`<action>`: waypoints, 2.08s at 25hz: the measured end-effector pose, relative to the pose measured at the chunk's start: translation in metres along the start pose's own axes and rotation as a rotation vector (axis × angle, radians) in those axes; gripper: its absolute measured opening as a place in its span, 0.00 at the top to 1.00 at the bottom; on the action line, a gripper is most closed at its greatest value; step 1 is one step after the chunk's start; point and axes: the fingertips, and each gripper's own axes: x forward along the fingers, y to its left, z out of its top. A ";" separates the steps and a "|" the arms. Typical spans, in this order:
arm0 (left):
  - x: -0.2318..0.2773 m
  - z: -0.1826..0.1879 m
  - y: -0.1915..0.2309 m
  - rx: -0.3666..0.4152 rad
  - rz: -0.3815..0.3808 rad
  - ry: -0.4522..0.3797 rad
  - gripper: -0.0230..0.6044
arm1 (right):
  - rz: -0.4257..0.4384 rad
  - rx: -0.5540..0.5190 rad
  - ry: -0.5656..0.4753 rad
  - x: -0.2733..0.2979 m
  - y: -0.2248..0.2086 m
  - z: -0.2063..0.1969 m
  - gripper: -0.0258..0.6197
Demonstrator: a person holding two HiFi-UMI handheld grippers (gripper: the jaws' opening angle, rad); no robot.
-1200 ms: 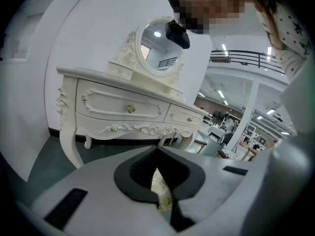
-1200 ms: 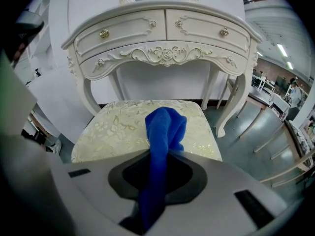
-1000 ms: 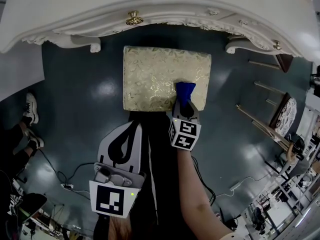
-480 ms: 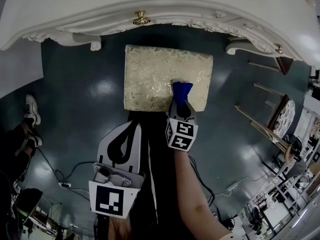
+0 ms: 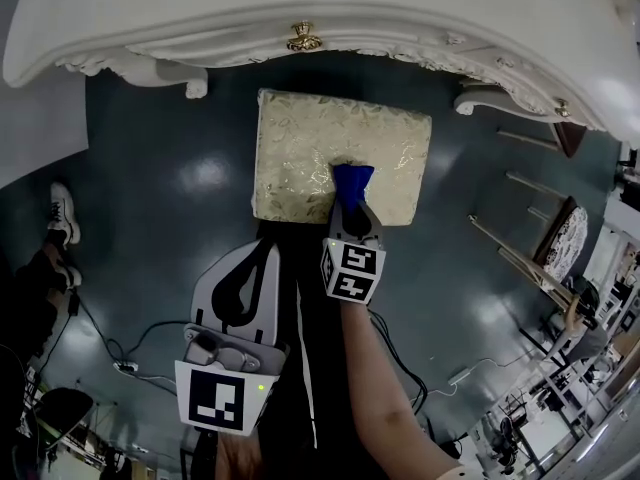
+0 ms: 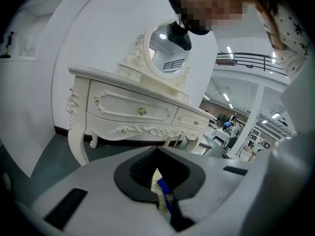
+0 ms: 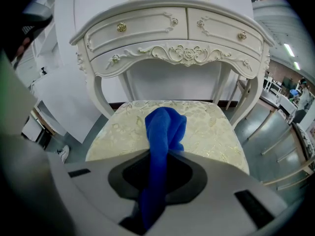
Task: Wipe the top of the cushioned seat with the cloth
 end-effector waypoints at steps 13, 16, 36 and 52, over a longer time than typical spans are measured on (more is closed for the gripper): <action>-0.009 0.000 0.011 -0.010 0.028 -0.011 0.97 | 0.037 -0.022 0.001 0.003 0.024 0.002 0.86; -0.011 0.002 0.013 -0.011 0.033 -0.019 0.97 | 0.043 -0.026 0.002 0.004 0.029 0.002 0.86; -0.019 0.003 0.023 -0.032 0.070 -0.038 0.97 | 0.134 -0.064 0.010 0.010 0.077 0.007 0.86; -0.025 0.003 0.031 -0.041 0.095 -0.050 0.97 | 0.192 -0.093 0.010 0.012 0.104 0.008 0.86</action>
